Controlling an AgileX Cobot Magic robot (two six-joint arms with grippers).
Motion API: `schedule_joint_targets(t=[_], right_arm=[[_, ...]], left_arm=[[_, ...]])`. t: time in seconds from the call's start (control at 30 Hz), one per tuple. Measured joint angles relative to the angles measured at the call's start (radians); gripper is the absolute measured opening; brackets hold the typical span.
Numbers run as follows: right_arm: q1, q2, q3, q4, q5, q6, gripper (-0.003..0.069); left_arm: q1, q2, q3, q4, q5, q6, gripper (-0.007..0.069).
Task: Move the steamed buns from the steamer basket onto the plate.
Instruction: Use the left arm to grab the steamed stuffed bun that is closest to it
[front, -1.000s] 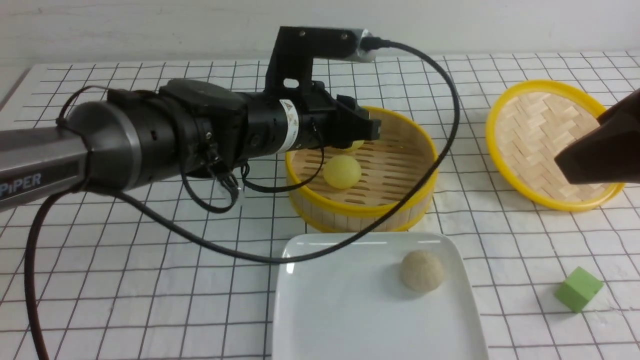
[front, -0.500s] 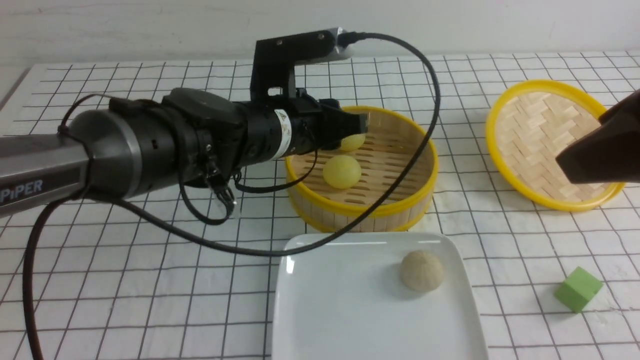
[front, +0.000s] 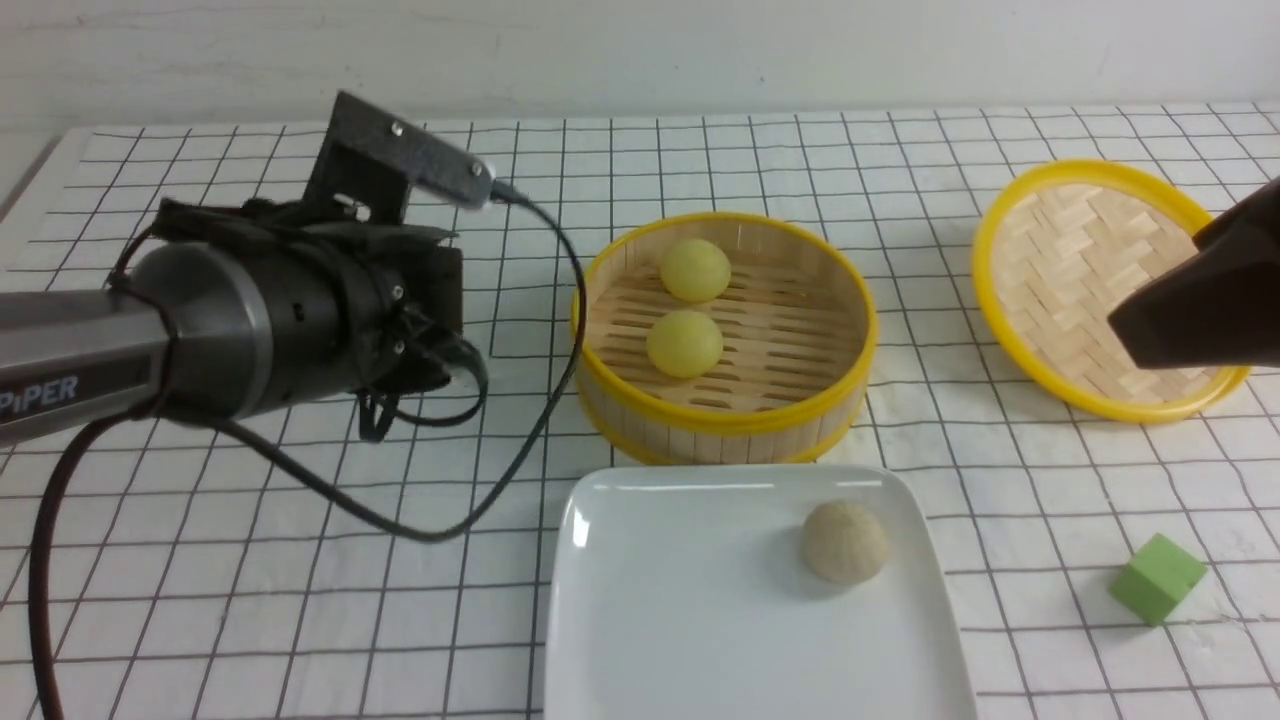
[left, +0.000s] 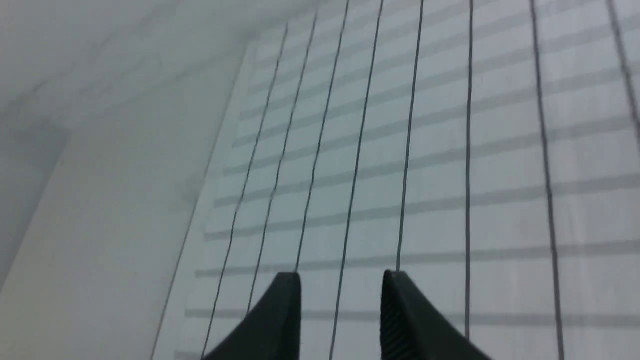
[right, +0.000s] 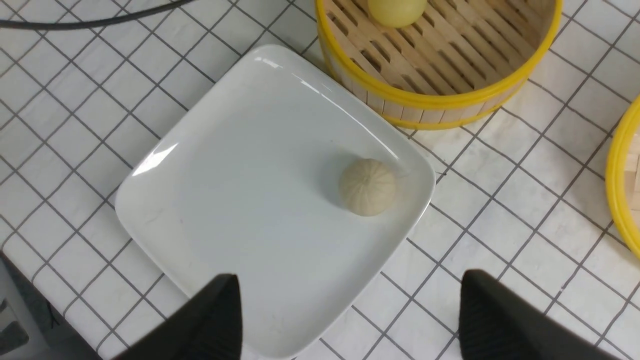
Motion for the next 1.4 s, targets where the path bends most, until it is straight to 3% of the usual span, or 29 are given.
schedule_joint_targets(t=[0.1,0.2,0.23,0.37,0.57,0.8,1.4], right_arm=[[0.0,0.0,0.0,0.0,0.0,0.0,0.0558],[0.0,0.0,0.0,0.0,0.0,0.0,0.0558],[0.0,0.0,0.0,0.0,0.0,0.0,0.0558],[0.0,0.0,0.0,0.0,0.0,-0.008,0.0558],[0.0,0.0,0.0,0.0,0.0,-0.013,0.0558],[0.0,0.0,0.0,0.0,0.0,-0.014,0.0558],[0.0,0.0,0.0,0.003,0.0,-0.015,0.0558]], left_arm=[[0.0,0.0,0.0,-0.262,-0.034,0.285,0.0214],[0.0,0.0,-0.001,-0.409,-0.082,0.426,0.0204],[-0.002,0.0,-0.01,-0.508,-0.121,0.527,0.0202],[-0.024,-0.025,-0.066,-0.664,-0.196,0.636,0.0201],[-0.088,-0.154,-0.192,-0.715,-0.265,0.662,0.0201],[-0.09,-0.246,-0.314,-0.761,-0.257,0.66,0.0201],[-0.09,-0.106,-0.362,-0.968,-0.191,0.703,0.023]])
